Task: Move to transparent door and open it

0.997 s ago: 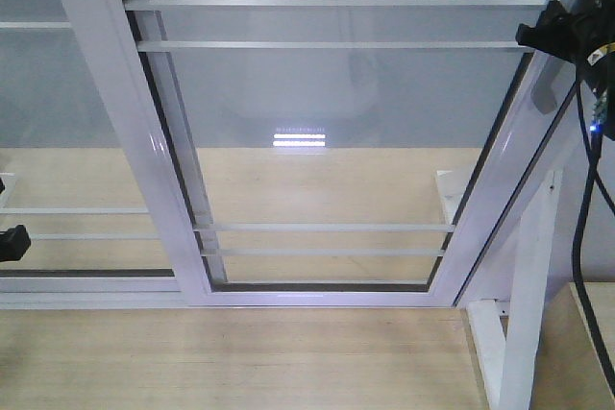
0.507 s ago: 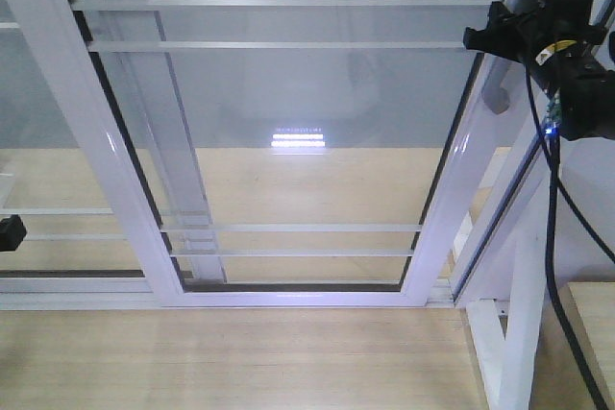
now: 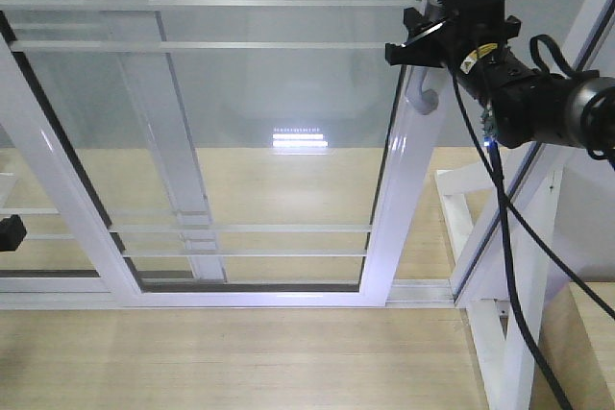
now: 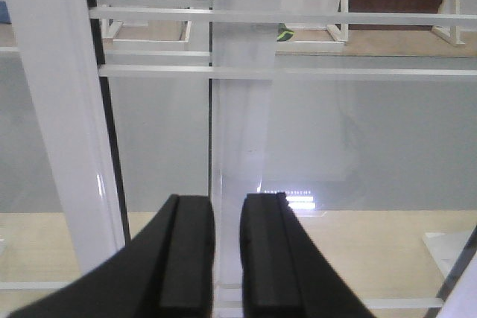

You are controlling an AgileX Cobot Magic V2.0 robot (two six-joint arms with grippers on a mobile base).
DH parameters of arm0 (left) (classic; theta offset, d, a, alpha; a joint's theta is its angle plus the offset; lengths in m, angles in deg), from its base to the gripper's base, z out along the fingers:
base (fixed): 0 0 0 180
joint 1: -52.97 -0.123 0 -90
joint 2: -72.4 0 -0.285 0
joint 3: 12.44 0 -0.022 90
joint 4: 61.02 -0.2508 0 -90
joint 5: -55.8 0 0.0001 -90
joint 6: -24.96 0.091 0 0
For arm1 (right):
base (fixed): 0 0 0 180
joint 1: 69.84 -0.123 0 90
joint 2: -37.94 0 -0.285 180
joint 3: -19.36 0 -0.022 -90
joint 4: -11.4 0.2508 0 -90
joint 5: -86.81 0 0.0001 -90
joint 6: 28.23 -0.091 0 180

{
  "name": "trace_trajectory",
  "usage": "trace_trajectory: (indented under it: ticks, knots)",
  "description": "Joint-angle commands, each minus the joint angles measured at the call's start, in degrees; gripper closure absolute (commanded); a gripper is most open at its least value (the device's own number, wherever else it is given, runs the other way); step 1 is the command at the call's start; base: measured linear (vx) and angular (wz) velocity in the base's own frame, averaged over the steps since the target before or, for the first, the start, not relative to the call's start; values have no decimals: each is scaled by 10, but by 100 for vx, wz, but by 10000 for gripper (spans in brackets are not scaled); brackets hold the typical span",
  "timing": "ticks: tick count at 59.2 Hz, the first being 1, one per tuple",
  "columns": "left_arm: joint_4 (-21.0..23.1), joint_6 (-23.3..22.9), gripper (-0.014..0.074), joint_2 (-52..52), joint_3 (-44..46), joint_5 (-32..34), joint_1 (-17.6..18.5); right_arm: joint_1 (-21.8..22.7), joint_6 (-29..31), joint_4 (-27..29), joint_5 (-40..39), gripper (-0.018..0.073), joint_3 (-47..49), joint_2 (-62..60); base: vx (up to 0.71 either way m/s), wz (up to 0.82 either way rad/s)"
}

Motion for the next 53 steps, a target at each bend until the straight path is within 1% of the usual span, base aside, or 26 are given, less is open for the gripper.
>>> trace_trajectory:
  ticks: [1, 16, 25, 29, 32, 35, 39, 42, 45, 53]
  knots:
    - [4, -6, 320, 0, 20, 53, 2, -26, 5, -10, -56, 264, 12, -36, 0, 0]
    - [4, -6, 320, 0, 20, 53, 2, -82, 8, -8, -61, 192, 12, -36, 0, 0]
    - [4, -6, 320, 0, 20, 53, 2, -102, 8, -7, -85, 182, 12, -36, 0, 0]
    - [-3, -6, 320, 0, 20, 53, 2, -102, 1, 4, -115, 182, 12, -38, 0, 0]
    - [-11, -6, 320, 0, 20, 53, 2, -102, -2, 32, -121, 182, 12, -45, 0, 0]
    - [-23, -6, 320, 0, 21, 53, 3, -99, 1, 56, -112, 182, 10, -56, 0, 0]
    - [-37, -6, 320, 0, 22, 53, 3, -92, 24, 71, -93, 182, -2, -78, 0, 0]
    - [-37, -6, 320, 0, 22, 53, 3, -84, 62, 71, -75, 182, -27, -107, 0, 0]
    - [-36, -6, 320, 0, 22, 53, 3, -76, 80, 74, -69, 182, -51, -130, 0, 0]
    - [-36, -6, 320, -2, 34, 59, 3, -43, 91, 109, -67, 183, -149, -215, 0, 0]
